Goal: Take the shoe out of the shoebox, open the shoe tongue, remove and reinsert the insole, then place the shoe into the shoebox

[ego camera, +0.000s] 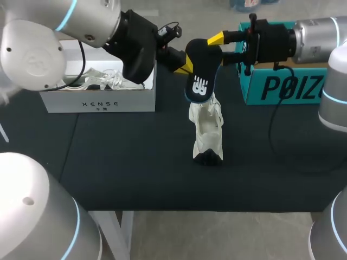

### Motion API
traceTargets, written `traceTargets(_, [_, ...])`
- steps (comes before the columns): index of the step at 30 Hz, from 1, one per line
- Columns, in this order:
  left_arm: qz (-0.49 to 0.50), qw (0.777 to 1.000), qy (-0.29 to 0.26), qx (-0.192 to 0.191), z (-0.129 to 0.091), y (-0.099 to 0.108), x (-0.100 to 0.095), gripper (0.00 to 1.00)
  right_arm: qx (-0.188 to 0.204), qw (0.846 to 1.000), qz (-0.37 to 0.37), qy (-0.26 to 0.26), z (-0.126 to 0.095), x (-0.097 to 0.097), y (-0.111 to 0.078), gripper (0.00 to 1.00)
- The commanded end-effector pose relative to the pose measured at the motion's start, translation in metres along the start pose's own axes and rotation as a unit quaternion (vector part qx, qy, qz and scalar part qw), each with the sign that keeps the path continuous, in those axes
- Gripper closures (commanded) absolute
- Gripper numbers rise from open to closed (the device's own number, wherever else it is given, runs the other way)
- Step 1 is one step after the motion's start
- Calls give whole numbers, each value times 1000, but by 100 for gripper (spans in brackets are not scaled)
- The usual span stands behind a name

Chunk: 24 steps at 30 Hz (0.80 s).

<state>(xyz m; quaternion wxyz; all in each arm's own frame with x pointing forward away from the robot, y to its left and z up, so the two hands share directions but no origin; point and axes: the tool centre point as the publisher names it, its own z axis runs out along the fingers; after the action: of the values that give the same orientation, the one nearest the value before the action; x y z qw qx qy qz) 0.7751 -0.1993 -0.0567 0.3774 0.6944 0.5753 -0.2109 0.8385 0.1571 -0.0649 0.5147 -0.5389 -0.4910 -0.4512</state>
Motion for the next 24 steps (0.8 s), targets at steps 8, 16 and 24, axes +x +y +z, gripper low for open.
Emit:
traceTargets(8, [-12,1000,14,-2,6,3,-3,80,4,1000,9,6,2,-8,-4,100])
traceTargets(16, [-34,994,98,44,-12,4,15,0,-15,1000,-7,-5,-4,-27,7,100])
traceTargets(24, [-6,977,199,78,-34,31,18,0,-15,999,-16,-42,-5,-43,9,100])
